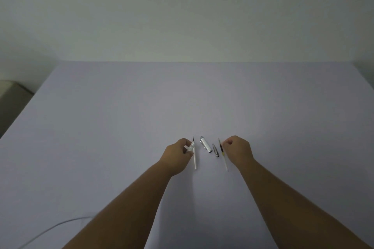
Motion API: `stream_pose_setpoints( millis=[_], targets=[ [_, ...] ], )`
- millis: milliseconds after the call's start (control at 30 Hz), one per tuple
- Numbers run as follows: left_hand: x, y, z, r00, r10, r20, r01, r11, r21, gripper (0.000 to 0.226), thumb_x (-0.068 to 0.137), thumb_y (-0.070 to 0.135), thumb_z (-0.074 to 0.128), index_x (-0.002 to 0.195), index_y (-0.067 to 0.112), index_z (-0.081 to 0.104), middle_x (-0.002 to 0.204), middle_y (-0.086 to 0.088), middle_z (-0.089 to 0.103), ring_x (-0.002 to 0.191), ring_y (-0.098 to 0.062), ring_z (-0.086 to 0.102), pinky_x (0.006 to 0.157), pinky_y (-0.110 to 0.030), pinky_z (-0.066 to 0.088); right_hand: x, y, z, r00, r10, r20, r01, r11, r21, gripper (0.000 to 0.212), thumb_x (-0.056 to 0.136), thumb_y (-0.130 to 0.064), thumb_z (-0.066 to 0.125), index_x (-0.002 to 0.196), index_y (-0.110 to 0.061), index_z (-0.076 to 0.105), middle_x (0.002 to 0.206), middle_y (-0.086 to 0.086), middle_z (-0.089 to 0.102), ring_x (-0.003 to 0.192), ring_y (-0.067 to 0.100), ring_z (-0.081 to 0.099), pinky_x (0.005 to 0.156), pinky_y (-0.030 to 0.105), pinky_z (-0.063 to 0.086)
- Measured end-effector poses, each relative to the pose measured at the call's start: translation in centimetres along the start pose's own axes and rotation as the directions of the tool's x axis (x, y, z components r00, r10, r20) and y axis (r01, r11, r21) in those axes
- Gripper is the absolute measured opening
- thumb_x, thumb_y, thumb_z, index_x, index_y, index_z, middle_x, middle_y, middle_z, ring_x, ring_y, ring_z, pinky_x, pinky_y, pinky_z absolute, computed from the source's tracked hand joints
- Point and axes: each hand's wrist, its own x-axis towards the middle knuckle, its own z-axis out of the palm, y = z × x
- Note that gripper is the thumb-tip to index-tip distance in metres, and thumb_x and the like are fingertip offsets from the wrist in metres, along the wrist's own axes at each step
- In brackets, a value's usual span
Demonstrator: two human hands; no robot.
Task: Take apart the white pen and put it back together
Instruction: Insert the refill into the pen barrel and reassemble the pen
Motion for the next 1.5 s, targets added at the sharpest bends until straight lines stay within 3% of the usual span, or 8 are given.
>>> stream_pose_setpoints(
  millis=[300, 533, 700, 833, 933, 1067, 1233, 1500],
  targets=[
    [-0.4, -0.3, -0.5, 1.0, -0.002, -0.028, 0.001, 1.0, -0.014, 0.02, 0.09, 0.023, 0.054, 0.109, 0.018, 0.056, 0.083, 0.002, 0.059, 0.074, -0.018, 0.052, 0.063, -0.026, 0.044, -1.2, -2.0, 1.0, 0.996, -0.087, -0.02, 0.088, 0.994, 0.059, 0.017, 0.085, -0.024, 0.056, 0.084, -0.01, 0.065, 0.089, 0.009, 0.07, 0.077, 0.024, 0.057, 0.067, 0.028, 0.043],
    [-0.7, -1.2, -1.1, 0.998, -0.018, -0.061, 0.019, 1.0, 0.024, 0.018, 0.087, 0.024, 0.06, 0.104, 0.019, 0.06, 0.09, 0.0, 0.062, 0.079, -0.019, 0.057, 0.072, -0.027, 0.047, -2.7, -4.9, 5.5, 0.965, -0.226, 0.132, 0.259, 0.897, -0.357, 0.023, 0.09, -0.025, 0.05, 0.094, -0.008, 0.064, 0.109, 0.011, 0.068, 0.094, 0.029, 0.065, 0.065, 0.028, 0.04],
    [-1.2, -2.5, -1.5, 0.997, -0.047, -0.057, 0.047, 0.999, 0.001, 0.019, 0.085, 0.027, 0.063, 0.103, 0.023, 0.062, 0.09, 0.003, 0.062, 0.071, -0.012, 0.055, 0.057, -0.016, 0.042, -3.0, -4.4, 6.7, 0.968, -0.237, 0.083, 0.25, 0.883, -0.398, 0.026, 0.089, -0.013, 0.047, 0.111, -0.01, 0.06, 0.137, 0.005, 0.055, 0.117, 0.019, 0.056, 0.095, 0.03, 0.043],
    [-1.2, -3.0, -1.8, 0.997, -0.054, -0.048, 0.054, 0.999, -0.005, 0.018, 0.084, 0.025, 0.065, 0.102, 0.024, 0.063, 0.09, 0.002, 0.061, 0.07, -0.012, 0.054, 0.055, -0.016, 0.041, -3.3, -4.8, 6.3, 0.991, -0.117, 0.066, 0.129, 0.965, -0.23, 0.041, 0.081, -0.014, 0.05, 0.121, -0.01, 0.061, 0.106, 0.011, 0.07, 0.098, 0.028, 0.065, 0.073, 0.028, 0.046],
    [-1.2, -2.9, -1.9, 0.998, -0.05, -0.044, 0.05, 0.999, -0.011, 0.019, 0.083, 0.024, 0.066, 0.102, 0.023, 0.064, 0.091, 0.0, 0.062, 0.07, -0.013, 0.054, 0.054, -0.016, 0.042, -3.1, -5.7, 5.4, 0.997, -0.07, 0.027, 0.067, 0.991, 0.118, 0.019, 0.079, -0.02, 0.056, 0.088, -0.009, 0.069, 0.076, 0.006, 0.066, 0.077, 0.026, 0.064, 0.063, 0.027, 0.045],
    [-1.0, -2.2, -1.9, 0.998, -0.046, -0.041, 0.046, 0.999, -0.008, 0.021, 0.083, 0.023, 0.067, 0.104, 0.023, 0.065, 0.093, 0.0, 0.062, 0.072, -0.014, 0.054, 0.055, -0.017, 0.042, -3.3, -6.6, 4.2, 1.0, 0.017, 0.013, -0.021, 0.869, 0.495, 0.013, 0.078, -0.027, 0.058, 0.07, -0.02, 0.066, 0.067, -0.001, 0.067, 0.067, 0.021, 0.064, 0.065, 0.034, 0.051],
    [-1.1, -1.4, -1.7, 0.998, -0.034, -0.048, 0.033, 0.999, -0.015, 0.018, 0.084, 0.022, 0.066, 0.101, 0.021, 0.066, 0.093, 0.0, 0.062, 0.07, -0.013, 0.053, 0.053, -0.018, 0.04, -3.8, -6.7, 3.6, 0.998, 0.045, 0.042, -0.061, 0.81, 0.584, 0.015, 0.078, -0.027, 0.059, 0.066, -0.024, 0.065, 0.071, -0.002, 0.07, 0.067, 0.016, 0.061, 0.073, 0.041, 0.055],
    [-1.5, -0.6, -1.4, 0.998, -0.021, -0.064, 0.015, 0.996, -0.083, 0.018, 0.084, 0.025, 0.067, 0.102, 0.02, 0.065, 0.091, -0.001, 0.064, 0.069, -0.016, 0.058, 0.054, -0.02, 0.044, -4.8, -6.2, 3.0, 0.993, -0.008, 0.116, -0.059, 0.824, 0.563, 0.01, 0.075, -0.025, 0.062, 0.064, -0.025, 0.064, 0.076, 0.0, 0.069, 0.066, 0.014, 0.056, 0.068, 0.034, 0.048]
  ],
)
